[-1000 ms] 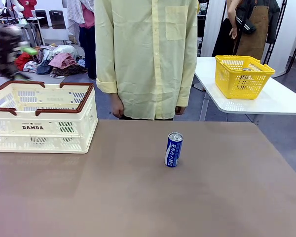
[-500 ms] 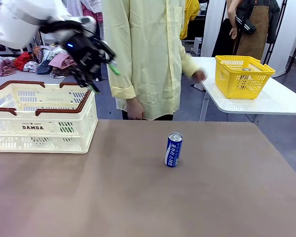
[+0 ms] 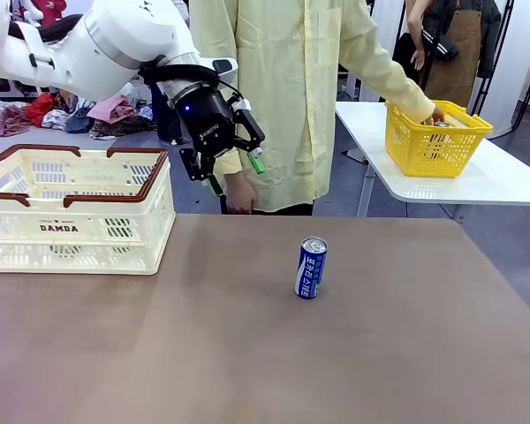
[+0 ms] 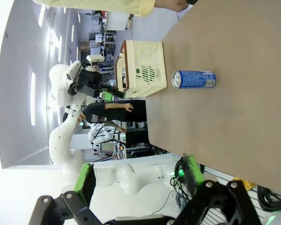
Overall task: Place the drinks into the Shopping basket.
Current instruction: Pick up one drink and place it into the Shopping basket.
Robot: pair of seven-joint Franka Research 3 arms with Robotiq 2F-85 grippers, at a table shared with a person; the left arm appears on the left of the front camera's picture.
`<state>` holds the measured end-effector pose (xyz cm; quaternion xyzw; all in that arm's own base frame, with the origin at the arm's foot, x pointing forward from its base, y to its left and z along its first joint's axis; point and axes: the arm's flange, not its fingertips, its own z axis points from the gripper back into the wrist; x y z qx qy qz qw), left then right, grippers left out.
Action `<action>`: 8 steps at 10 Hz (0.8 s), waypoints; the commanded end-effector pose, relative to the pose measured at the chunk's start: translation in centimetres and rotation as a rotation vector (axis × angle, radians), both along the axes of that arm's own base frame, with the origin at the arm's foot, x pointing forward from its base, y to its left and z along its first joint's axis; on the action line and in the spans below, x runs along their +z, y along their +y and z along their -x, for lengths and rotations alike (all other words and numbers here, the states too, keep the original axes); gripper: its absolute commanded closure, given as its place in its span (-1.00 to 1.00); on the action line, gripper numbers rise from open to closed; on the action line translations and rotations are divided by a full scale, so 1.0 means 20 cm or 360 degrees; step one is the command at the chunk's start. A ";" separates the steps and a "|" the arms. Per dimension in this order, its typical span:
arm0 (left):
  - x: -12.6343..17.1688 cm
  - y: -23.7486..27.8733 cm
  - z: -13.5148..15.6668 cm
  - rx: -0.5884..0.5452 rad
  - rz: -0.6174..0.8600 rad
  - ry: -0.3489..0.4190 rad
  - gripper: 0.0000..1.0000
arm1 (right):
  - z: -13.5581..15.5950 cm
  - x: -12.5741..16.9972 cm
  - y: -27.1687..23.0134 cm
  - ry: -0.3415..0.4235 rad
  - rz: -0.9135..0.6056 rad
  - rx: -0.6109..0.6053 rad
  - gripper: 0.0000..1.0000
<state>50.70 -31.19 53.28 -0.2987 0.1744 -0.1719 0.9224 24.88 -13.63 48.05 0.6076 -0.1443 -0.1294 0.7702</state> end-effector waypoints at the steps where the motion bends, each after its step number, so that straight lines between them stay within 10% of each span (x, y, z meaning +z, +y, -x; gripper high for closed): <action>1: 0.01 0.03 -0.01 0.0039 -0.0007 0.0002 -1.00 | 0.00 0.02 0.01 0.0001 -0.0032 -0.0014 -1.00; 4: 0.00 0.03 -0.02 0.0018 0.0000 0.0000 -1.00 | 0.00 0.02 0.01 0.0001 -0.0032 -0.0014 -1.00; 8: 0.17 -0.60 0.24 0.0585 -0.0230 0.0082 -1.00 | 0.00 0.02 0.01 0.0001 -0.0032 -0.0014 -1.00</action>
